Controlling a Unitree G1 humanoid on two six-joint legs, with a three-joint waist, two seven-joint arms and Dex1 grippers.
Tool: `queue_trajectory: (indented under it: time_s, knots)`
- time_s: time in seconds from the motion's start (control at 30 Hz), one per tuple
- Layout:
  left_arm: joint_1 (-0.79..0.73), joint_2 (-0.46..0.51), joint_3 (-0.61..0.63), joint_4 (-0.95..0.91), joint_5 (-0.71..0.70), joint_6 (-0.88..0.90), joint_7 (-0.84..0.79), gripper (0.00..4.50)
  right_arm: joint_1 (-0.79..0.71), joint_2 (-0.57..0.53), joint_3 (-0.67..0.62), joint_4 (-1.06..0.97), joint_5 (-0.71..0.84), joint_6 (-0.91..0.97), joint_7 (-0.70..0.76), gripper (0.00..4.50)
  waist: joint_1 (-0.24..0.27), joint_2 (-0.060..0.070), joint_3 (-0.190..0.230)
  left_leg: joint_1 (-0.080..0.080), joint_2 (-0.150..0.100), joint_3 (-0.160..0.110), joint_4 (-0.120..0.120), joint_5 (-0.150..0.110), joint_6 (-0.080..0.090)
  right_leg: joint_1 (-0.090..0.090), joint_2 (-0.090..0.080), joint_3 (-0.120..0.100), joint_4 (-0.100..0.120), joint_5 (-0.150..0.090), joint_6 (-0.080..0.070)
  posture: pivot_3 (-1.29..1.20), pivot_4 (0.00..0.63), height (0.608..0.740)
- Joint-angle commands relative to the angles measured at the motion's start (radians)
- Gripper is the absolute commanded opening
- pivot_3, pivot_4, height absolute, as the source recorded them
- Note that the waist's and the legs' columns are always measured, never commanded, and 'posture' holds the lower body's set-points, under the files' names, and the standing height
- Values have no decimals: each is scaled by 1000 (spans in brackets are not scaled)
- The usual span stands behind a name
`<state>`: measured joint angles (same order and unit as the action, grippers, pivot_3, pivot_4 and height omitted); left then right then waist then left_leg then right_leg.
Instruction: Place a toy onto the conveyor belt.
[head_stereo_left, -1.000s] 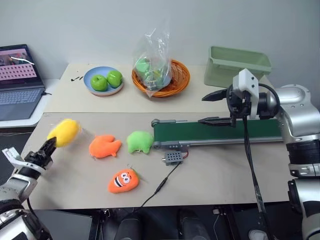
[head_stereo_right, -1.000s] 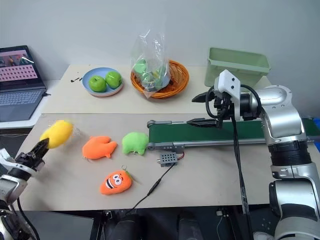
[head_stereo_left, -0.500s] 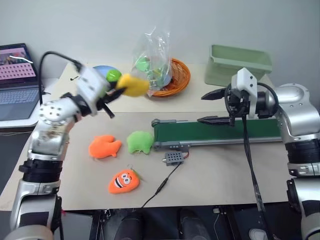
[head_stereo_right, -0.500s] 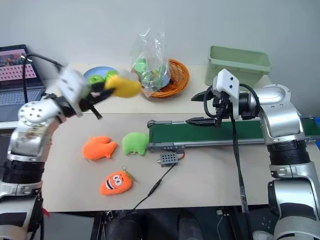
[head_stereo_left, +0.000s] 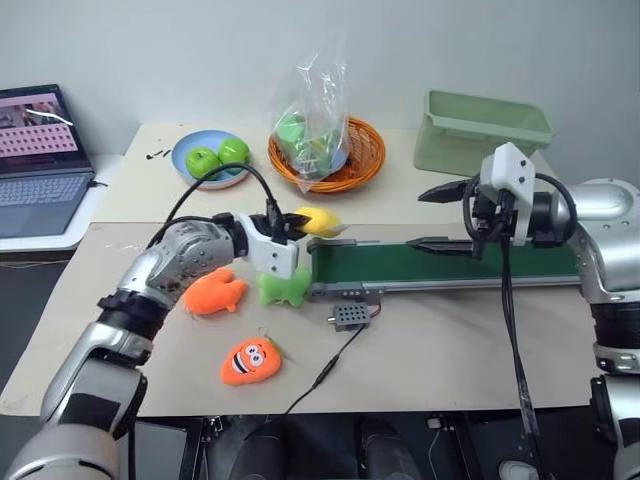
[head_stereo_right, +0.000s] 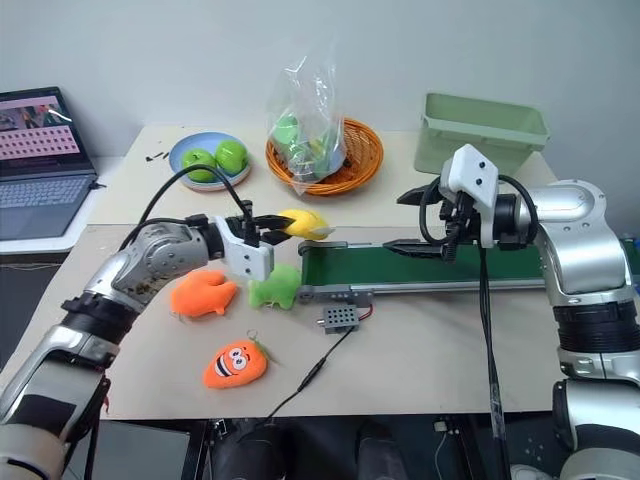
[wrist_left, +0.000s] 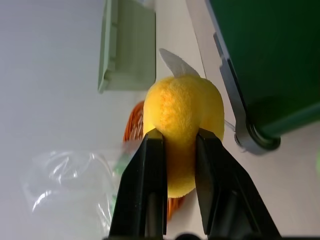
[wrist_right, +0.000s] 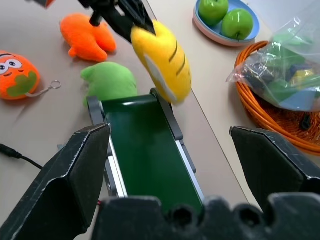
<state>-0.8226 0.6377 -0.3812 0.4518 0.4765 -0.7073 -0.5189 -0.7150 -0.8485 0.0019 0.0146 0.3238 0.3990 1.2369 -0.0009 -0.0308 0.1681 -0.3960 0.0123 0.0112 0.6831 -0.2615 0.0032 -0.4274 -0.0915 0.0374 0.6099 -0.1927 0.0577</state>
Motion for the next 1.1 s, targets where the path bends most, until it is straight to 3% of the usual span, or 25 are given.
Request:
queue_trajectory:
  time_s: [0.03, 0.27, 0.57, 0.97, 1.1]
  knots:
    - [-70, -30, 5, 17, 3, -69, 32, 814, 17, -29, -58, -50, 23, 11, -24, 4500, 1, 0, 0, 0, 0, 0, 0, 0, 0, 0, 0, 0, 0, 0, 0, 0, 150, 740]
    - [-72, -77, -14, 33, 3, -161, 44, 814, 50, -37, -71, -81, 35, 30, -53, 4500, 1, 0, 0, 0, 0, 0, 1, 0, 0, 0, 0, 0, 0, 0, 0, 0, 150, 740]
    - [-3, -45, -69, 145, 62, -285, 56, 814, 59, -45, -73, -92, 38, 39, -65, 4500, -2, 0, 0, 1, 0, 0, 1, 0, 0, 0, 0, 0, 1, 0, 0, 0, 150, 740]
    - [4, -17, -80, 248, 147, -301, 101, 814, 59, -42, -65, -89, 33, 38, -66, 4500, -1, 0, 0, 1, 0, 0, 1, 0, 0, 0, 0, 0, 1, 0, 0, 0, 150, 740]
    - [2, -16, -80, 267, 141, -300, 89, 1720, 56, -42, -64, -86, 33, 36, -64, 4500, -2, 0, 0, 1, 0, 0, 1, 0, 0, 0, 0, 0, 1, 0, 0, 0, 150, 740]
